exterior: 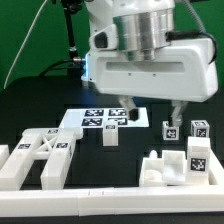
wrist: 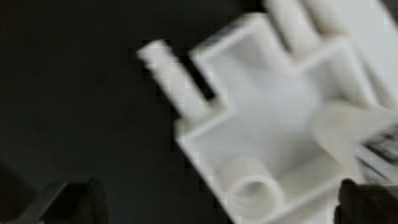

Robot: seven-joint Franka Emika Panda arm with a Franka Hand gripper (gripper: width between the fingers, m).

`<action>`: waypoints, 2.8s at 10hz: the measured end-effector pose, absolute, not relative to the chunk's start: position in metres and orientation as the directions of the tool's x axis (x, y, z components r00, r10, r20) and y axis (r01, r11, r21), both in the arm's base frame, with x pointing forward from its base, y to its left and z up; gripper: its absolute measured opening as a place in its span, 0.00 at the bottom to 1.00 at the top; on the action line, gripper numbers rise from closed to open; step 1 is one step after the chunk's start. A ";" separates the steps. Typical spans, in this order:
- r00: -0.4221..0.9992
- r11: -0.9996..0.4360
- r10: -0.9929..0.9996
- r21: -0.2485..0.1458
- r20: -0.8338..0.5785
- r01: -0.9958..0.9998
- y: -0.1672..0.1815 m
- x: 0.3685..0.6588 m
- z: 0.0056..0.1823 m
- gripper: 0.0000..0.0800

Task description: Assemble chair

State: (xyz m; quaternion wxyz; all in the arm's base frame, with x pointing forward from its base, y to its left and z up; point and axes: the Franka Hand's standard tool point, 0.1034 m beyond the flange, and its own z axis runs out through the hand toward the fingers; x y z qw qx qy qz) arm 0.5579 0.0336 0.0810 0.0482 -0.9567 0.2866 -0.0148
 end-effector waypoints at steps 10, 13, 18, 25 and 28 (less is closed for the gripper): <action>0.997 -0.999 -0.014 -0.037 -0.082 -0.017 -0.003 0.482 0.042 0.81; 0.932 -0.998 -0.006 -0.056 -0.364 -0.029 -0.005 0.489 0.046 0.81; 0.739 -0.996 0.021 -0.075 -0.674 -0.040 -0.006 0.475 0.040 0.81; 0.628 -0.995 -0.009 -0.058 -0.778 -0.087 -0.023 0.467 0.016 0.81; 0.603 -0.994 -0.045 -0.022 -0.797 -0.103 -0.011 0.456 0.008 0.81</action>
Offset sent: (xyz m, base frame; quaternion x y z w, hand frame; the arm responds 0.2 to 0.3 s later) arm 0.0000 0.0000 0.0000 0.0000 0.0000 -0.1938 0.9810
